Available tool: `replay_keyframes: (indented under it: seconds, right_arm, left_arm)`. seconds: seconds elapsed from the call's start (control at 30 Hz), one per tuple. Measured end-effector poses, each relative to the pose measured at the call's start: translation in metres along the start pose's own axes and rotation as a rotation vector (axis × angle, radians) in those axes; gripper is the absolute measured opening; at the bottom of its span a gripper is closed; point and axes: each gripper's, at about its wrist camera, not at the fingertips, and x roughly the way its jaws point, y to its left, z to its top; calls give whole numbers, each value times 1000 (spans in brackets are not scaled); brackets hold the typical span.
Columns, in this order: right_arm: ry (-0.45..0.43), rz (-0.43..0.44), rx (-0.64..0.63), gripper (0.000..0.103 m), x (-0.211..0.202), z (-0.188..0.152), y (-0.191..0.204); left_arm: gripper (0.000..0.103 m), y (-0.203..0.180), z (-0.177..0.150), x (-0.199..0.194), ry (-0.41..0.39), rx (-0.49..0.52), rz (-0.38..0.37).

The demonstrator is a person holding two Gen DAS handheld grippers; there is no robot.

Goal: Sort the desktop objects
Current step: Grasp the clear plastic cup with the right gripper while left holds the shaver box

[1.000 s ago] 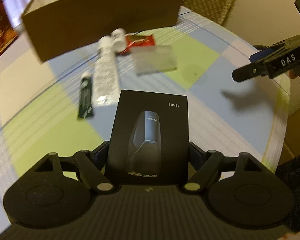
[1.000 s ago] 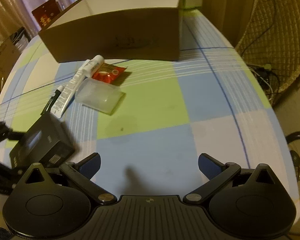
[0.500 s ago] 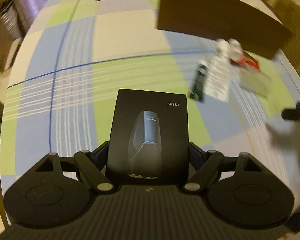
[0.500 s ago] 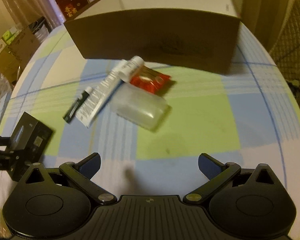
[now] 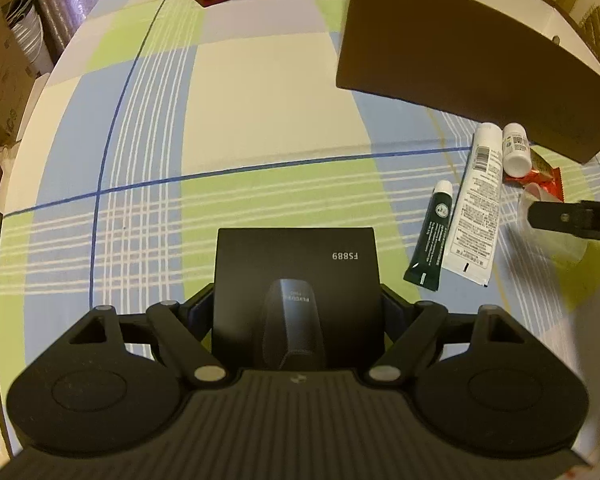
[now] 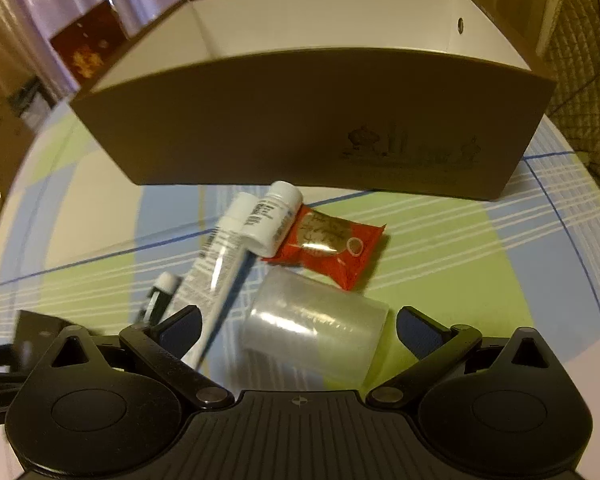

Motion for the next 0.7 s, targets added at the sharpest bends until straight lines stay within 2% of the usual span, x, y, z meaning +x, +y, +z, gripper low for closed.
replay_keyframes:
  seconds: [0.03, 0.07, 0.1, 0.2, 0.3, 0.4, 0.57, 0.63, 0.7]
  right_arm:
    - [-9, -17, -8, 85, 2, -1, 1]
    - [-10, -19, -23, 79, 4, -2, 0]
    - [-19, -11, -32, 79, 3, -4, -1]
    - [-22, 8, -89, 79, -2, -11, -6]
    - [-20, 72, -154, 79, -14, -26, -15]
    - [-25, 73, -193, 79, -26, -44, -24]
    - [-14, 49, -119, 80, -36, -61, -33]
    - [-13, 25, -94, 90, -36, -63, -29]
    - [-28, -15, -75, 93, -41, -66, -27]
  left_arm:
    - [78, 0, 0, 1, 1, 5, 0]
    - [78, -1, -1, 1, -2, 15, 0]
    - [78, -2, -3, 0, -7, 25, -2]
    - [77, -1, -10, -3, -21, 60, -19]
    - [77, 0, -18, -7, -24, 96, -46]
    - [78, 2, -29, -11, -26, 124, -52]
    - [78, 5, -36, -9, 9, 120, -53]
    - [77, 4, -37, -5, 17, 132, -50]
    - [77, 1, -38, -5, 12, 155, -42]
